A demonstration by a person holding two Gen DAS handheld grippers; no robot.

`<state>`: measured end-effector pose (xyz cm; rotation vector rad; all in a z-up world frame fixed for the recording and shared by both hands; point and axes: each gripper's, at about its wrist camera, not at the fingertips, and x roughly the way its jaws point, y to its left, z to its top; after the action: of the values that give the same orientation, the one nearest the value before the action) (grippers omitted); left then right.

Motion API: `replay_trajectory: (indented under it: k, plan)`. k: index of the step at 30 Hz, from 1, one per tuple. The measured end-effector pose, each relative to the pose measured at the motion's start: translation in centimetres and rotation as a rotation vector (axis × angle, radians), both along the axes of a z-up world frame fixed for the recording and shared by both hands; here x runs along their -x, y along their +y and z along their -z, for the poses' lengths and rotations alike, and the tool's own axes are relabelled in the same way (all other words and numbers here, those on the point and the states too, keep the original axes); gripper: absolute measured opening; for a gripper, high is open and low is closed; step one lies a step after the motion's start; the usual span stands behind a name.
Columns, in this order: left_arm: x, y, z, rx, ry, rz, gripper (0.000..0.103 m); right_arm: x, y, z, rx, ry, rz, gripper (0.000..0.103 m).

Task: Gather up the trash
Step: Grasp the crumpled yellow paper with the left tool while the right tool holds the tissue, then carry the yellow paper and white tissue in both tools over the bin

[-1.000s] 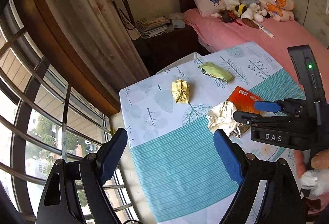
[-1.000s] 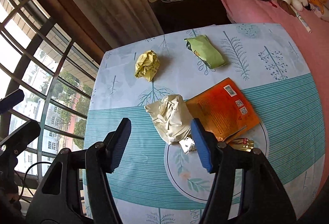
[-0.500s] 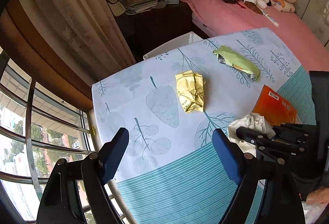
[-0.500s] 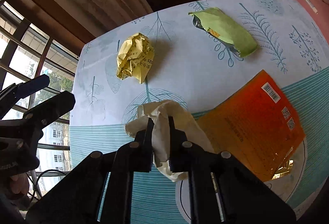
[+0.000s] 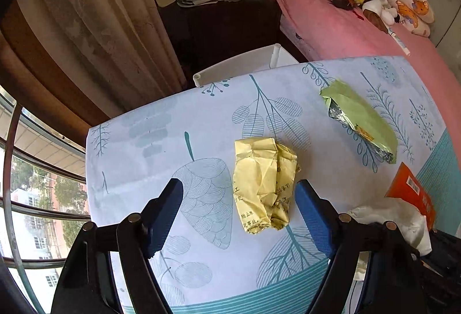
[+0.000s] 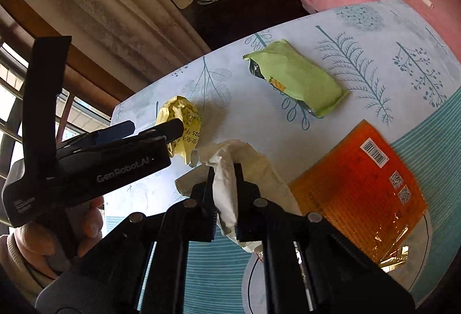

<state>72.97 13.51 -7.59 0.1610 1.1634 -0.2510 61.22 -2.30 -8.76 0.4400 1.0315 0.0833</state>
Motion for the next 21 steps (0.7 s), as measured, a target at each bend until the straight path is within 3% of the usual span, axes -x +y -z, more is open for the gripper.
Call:
replay_trajectory:
  k: [2, 4, 5, 6, 12, 21]
  plan:
    - [-0.6, -0.6, 0.9, 0.002, 0.011, -0.005, 0.074, 0.2, -0.2, 0.1, -0.004, 0.0, 0.01, 0.006]
    - [-1.0, -1.3, 1.9, 0.01, 0.035, 0.001, 0.06, 0.4, -0.4, 0.3, -0.015, -0.001, 0.02, 0.006]
    - [-1.1, -1.5, 2.4, 0.012, 0.049, 0.003, 0.046, 0.6, -0.5, 0.2, -0.021, -0.005, 0.023, 0.006]
    - [-1.1, -1.7, 2.9, 0.013, 0.061, 0.005, 0.04, 0.7, -0.6, 0.2, -0.027, -0.009, 0.025, 0.006]
    - [1.4, -1.7, 2.5, -0.006, 0.025, 0.026, 0.034, 2.2, -0.3, -0.7, -0.063, -0.027, 0.015, 0.006]
    - [9.2, 0.3, -3.8, 0.027, -0.061, -0.006, 0.034, 7.9, 0.9, -4.8, -0.123, -0.08, -0.055, 0.006]
